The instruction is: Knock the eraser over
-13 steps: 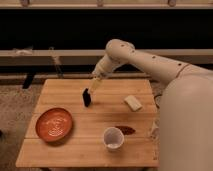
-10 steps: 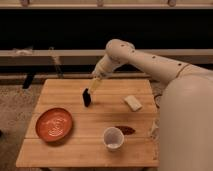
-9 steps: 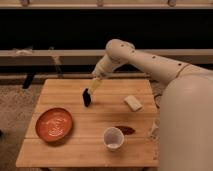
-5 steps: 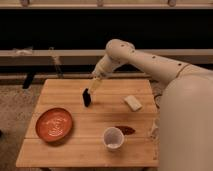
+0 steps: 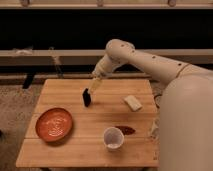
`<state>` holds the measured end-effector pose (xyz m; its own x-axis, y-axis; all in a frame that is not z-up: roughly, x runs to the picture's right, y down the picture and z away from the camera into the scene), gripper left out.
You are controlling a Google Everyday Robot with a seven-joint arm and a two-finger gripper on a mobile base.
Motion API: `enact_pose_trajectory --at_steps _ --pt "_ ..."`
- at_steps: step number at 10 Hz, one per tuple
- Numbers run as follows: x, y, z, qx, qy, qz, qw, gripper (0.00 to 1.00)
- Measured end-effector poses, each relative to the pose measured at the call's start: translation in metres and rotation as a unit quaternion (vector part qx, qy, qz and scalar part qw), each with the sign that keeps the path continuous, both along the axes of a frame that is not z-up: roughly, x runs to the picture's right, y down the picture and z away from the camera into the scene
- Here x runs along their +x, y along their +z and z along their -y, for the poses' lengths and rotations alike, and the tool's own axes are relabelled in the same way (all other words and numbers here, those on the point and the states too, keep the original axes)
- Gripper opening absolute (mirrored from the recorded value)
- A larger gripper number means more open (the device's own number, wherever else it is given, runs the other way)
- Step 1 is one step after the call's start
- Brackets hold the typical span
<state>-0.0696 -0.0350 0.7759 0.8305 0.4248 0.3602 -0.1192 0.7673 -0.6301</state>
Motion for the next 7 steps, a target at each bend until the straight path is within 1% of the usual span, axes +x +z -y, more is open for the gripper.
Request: enact_pose_trajectory --at_steps 6,7 --pt "-0.0001 -0.0006 0.0004 0.001 0.0 0.0 1.0 0.8" --pt "0.0002 -0.0015 -0.0008 -0.001 -0.006 0.0 1.0 0.8"
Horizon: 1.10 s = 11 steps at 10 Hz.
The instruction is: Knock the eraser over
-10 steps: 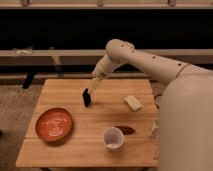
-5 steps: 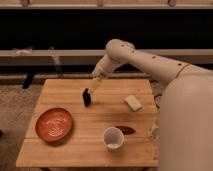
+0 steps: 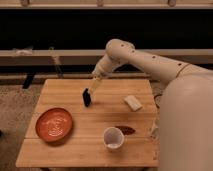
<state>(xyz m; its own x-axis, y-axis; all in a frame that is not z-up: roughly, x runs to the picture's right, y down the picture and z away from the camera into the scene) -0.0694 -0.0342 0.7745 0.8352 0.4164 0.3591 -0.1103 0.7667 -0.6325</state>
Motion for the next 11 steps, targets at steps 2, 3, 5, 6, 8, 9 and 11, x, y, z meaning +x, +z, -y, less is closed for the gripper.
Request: enact_pose_trajectory --at_steps 2,3,5,6,8,9,11 --pt "-0.005 -0.001 -0.017 -0.019 -0.038 -0.002 0.9991 0.8" --pt "-0.016 -0.002 -0.034 -0.032 -0.066 -0.002 0.9973 0.8" --pt "-0.023 0.002 -0.059 -0.054 -0.103 -0.009 0.9932 0.8" --pt "-0.024 0.005 -0.067 -0.064 -0.115 -0.016 0.9911 0.8" --pt "-0.022 0.008 -0.081 -0.077 -0.13 -0.027 0.9881 0.8" --pt "-0.019 0.009 -0.086 -0.083 -0.135 -0.033 0.9869 0.8" --pt "-0.015 0.012 -0.102 -0.098 -0.149 -0.048 0.9828 0.8"
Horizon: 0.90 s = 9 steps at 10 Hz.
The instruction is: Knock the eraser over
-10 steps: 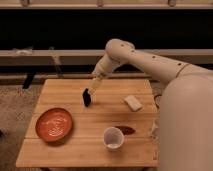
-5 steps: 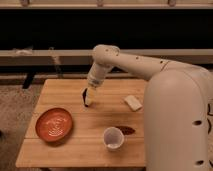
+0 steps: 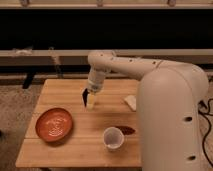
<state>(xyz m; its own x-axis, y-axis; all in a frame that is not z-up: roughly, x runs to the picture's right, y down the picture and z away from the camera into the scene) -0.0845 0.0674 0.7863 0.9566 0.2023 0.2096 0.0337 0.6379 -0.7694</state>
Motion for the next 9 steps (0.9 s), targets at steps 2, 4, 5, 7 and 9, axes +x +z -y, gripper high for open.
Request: enact_pose_trajectory --at_steps 2,4,5,7,9 --pt "0.0 0.007 -0.014 -0.015 -0.017 -0.011 0.9997 0.8" --pt "-0.005 0.014 -0.022 -0.024 -0.03 -0.015 0.9991 0.8" --pt "-0.008 0.018 -0.026 -0.028 -0.037 -0.016 0.9988 0.8" --pt "-0.016 0.021 -0.027 -0.026 -0.045 -0.011 0.9986 0.8" --pt "-0.028 0.019 -0.019 -0.007 -0.045 0.007 0.9989 0.8"
